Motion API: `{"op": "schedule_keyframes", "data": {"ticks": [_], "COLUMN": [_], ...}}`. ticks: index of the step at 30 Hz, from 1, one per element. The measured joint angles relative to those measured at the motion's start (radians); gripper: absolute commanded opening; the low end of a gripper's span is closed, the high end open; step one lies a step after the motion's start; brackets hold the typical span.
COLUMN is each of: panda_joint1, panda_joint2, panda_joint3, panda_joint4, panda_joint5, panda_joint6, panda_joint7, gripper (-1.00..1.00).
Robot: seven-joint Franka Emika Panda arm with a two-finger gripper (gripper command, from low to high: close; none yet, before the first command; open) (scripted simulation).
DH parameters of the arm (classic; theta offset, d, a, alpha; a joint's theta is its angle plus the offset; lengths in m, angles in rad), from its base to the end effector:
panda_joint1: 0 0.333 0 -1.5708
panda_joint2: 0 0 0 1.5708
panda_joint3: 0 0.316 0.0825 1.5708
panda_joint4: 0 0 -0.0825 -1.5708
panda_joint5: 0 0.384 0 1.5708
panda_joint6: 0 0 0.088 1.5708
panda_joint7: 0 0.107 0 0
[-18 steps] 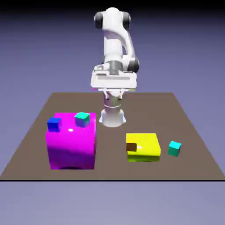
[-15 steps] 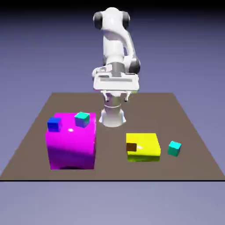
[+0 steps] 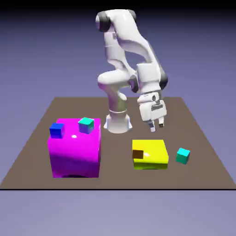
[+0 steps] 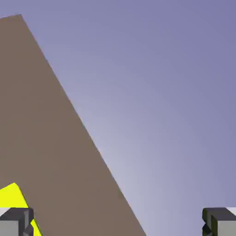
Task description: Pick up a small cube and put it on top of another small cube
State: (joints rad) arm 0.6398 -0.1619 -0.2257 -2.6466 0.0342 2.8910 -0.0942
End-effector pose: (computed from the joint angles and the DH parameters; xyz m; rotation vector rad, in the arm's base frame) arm 0.4155 0.1816 0.3390 -2.8883 -0.6952 -0.5847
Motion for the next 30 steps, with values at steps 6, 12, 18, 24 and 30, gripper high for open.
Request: {"op": "schedule_keyframes", "data": {"ticks": [6,12,18,24,30], "panda_joint1": [0.205,0.396,0.589,0.629,0.544], "panda_joint2": [0.127,0.255,0.382,0.513,0.638], "panda_joint3": [-0.071,-0.141,-0.211,-0.188,-0.093], "panda_joint4": [0.051,0.102,0.153,0.193,0.221], "panda_joint5": [0.011,0.021,0.032,0.080,0.154], "panda_joint6": [-0.046,-0.091,-0.137,-0.101,-0.004], "panda_joint7": [-0.261,-0.522,-0.783,-0.933,-0.985], "gripper": [0.00,0.00,0.00,0.00,-1.00]}}
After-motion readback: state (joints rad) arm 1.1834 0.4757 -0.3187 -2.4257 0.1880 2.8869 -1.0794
